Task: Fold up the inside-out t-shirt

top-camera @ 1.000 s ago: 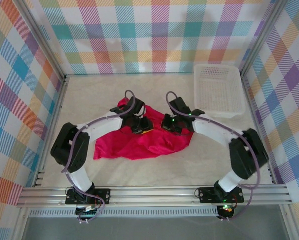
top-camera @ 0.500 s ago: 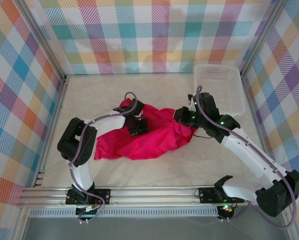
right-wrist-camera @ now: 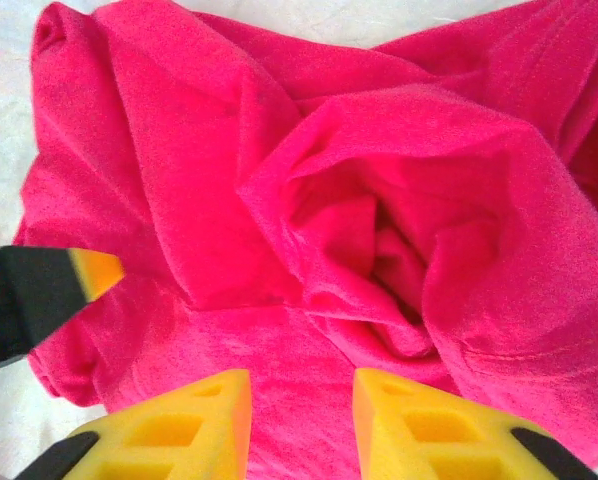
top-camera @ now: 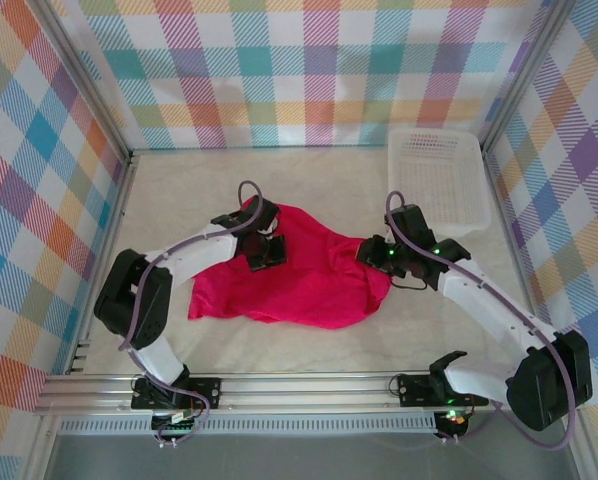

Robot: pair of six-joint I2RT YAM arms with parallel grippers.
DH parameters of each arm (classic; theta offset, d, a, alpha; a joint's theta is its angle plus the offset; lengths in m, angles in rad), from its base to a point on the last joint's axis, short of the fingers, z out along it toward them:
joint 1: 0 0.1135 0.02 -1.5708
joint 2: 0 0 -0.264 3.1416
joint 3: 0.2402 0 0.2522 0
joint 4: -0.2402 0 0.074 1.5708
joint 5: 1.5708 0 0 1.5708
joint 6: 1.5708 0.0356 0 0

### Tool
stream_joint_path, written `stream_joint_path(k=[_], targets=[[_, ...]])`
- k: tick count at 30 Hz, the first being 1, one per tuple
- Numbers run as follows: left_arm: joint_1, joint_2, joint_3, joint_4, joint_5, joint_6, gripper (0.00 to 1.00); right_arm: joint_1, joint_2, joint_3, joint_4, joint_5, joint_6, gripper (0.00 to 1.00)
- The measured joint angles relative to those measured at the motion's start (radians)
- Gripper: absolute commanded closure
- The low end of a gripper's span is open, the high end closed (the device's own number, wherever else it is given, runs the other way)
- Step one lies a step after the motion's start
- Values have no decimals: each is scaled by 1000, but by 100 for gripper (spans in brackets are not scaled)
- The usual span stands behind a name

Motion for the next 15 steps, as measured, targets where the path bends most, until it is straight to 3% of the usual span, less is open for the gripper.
stream_joint_path(k=[1, 3, 9, 15], targets=[[-8, -17, 2, 5, 9, -13, 70, -3, 0, -1, -4, 3, 1, 63], [-30, -38, 11, 17, 20, -40, 62, -15, 0, -1, -10, 8, 6, 63], [-194, -12, 103, 69, 35, -107, 54, -125, -3, -28, -37, 7, 39, 65], [-285, 184, 268, 92, 37, -162, 54, -175, -16, -69, -64, -8, 46, 63]])
